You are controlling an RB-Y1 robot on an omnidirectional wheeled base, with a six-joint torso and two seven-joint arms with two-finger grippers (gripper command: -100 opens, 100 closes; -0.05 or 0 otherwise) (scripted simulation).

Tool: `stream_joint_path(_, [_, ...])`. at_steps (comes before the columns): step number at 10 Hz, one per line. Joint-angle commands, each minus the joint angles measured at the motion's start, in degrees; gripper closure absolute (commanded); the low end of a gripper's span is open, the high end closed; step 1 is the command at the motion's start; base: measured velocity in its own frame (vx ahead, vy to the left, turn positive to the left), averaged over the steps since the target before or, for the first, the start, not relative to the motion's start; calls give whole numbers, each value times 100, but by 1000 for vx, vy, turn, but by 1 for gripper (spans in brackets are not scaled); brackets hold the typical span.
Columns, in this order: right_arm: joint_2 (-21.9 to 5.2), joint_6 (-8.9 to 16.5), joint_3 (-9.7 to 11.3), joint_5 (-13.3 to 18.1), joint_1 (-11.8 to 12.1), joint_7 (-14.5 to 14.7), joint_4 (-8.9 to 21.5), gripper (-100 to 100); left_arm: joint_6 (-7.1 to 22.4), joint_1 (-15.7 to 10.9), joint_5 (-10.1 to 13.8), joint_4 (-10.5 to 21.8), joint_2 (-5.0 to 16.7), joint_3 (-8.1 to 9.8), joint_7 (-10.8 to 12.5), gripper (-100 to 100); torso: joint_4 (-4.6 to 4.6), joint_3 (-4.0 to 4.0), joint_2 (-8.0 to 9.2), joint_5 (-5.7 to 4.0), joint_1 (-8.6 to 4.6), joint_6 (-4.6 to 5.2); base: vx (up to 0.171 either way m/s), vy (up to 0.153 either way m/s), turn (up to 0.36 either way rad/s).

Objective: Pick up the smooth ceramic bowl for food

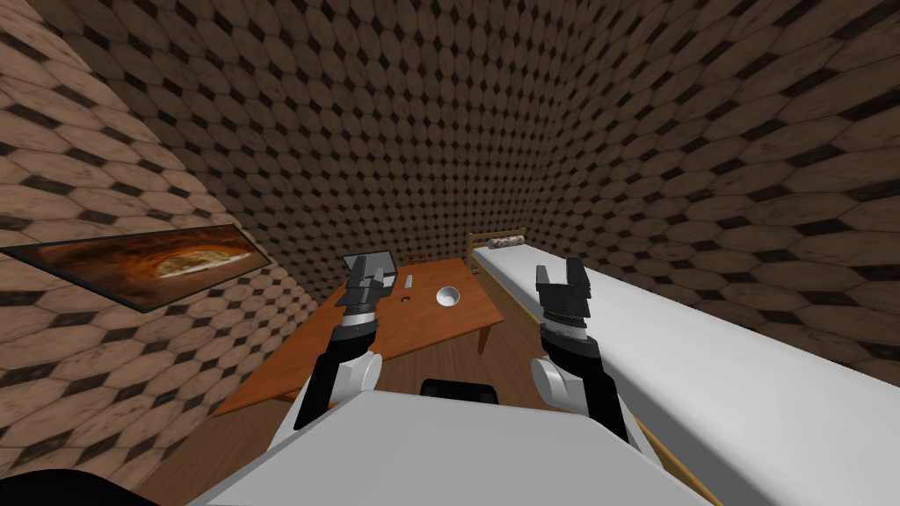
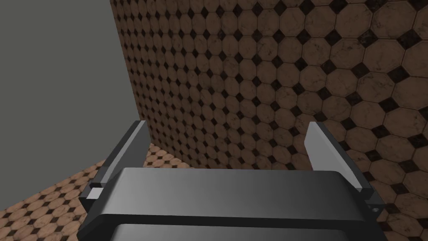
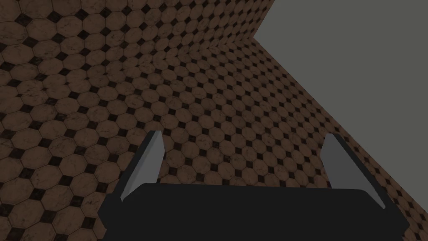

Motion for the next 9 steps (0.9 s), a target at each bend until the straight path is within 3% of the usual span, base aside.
stream_joint_path(1, [0,0,0,0,0,0,0,0,186,-114,25,158,255,62,17,-100,0,0,0,0,0,0,-8,-4,-36])
stream_joint_path(5, [0,0,0,0,0,0,0,0,760,-495,119,678,647,285,76,-100,1,3,6,2,7,1,-22,8,-43])
stream_joint_path(9, [0,0,0,0,0,0,0,0,1240,-755,193,1033,799,444,119,-100,1,3,6,2,10,0,-15,16,-29])
